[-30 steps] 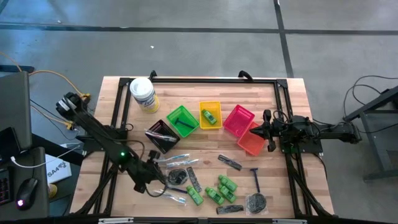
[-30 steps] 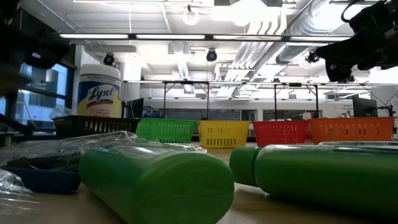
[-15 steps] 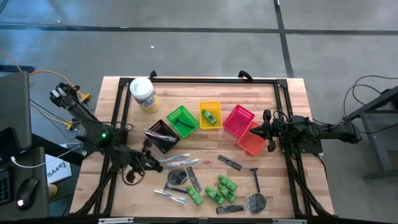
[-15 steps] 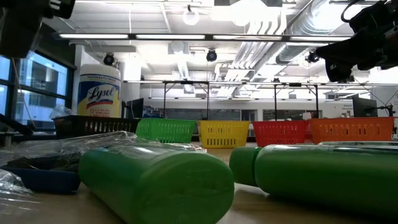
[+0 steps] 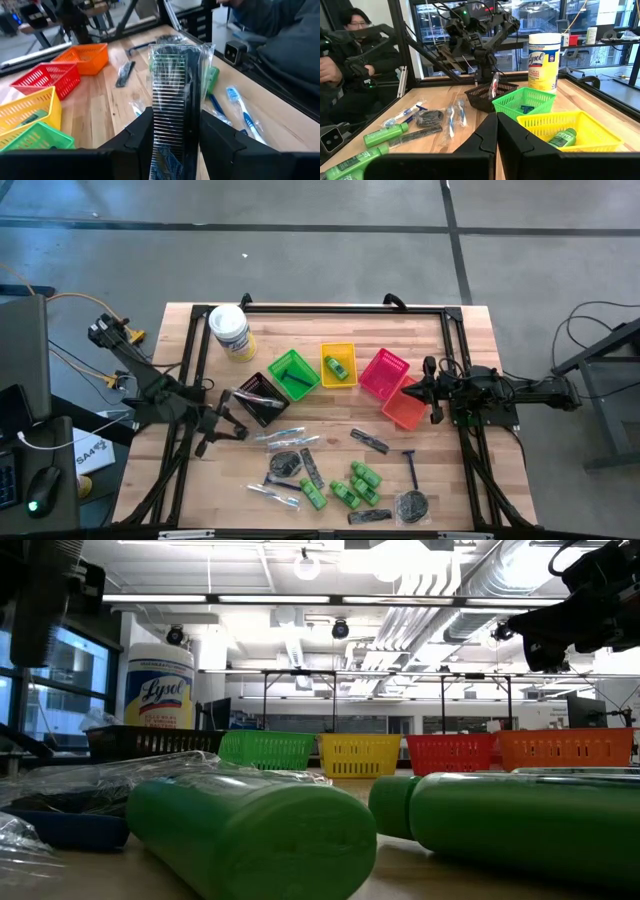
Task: Pick & Place Travel size toiletries
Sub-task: Put the left black hair comb into the red bin
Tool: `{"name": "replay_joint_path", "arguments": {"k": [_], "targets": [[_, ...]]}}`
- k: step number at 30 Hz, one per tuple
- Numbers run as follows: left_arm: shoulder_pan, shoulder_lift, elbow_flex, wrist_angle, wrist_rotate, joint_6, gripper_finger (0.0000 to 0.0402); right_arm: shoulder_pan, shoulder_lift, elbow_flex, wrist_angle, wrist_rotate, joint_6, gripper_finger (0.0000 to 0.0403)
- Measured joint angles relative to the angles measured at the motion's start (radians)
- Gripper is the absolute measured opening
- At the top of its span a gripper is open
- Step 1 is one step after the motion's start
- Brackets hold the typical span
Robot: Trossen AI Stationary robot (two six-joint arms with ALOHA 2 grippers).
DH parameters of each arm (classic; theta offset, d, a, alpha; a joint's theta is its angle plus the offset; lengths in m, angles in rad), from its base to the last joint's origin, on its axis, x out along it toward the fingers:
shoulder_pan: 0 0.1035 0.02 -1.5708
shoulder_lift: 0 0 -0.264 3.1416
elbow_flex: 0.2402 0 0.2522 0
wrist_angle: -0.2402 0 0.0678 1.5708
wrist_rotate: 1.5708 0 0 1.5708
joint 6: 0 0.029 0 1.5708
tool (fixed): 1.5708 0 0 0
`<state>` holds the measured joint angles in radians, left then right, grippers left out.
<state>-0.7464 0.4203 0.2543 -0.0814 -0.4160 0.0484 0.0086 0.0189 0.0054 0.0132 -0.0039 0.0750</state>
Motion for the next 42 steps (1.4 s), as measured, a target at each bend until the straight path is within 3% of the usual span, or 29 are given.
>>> {"name": "replay_joint_path", "arguments": {"k": [8, 30, 42], "targets": [[0.000, -0.098, -0.051, -0.004, -0.012, 0.008, 0.0124, 0.000, 0.000, 0.000, 0.000, -0.013, 0.000, 0.0002], [0.000, -0.103, -0.095, 0.009, -0.044, 0.011, 0.0124, 0.000, 0.000, 0.000, 0.000, -0.020, 0.000, 0.0002], [0.000, -0.007, -0.042, 0.249, -0.204, -0.027, 0.0124, 0.000, 0.000, 0.000, 0.002, -0.020, 0.000, 0.0002]]}}
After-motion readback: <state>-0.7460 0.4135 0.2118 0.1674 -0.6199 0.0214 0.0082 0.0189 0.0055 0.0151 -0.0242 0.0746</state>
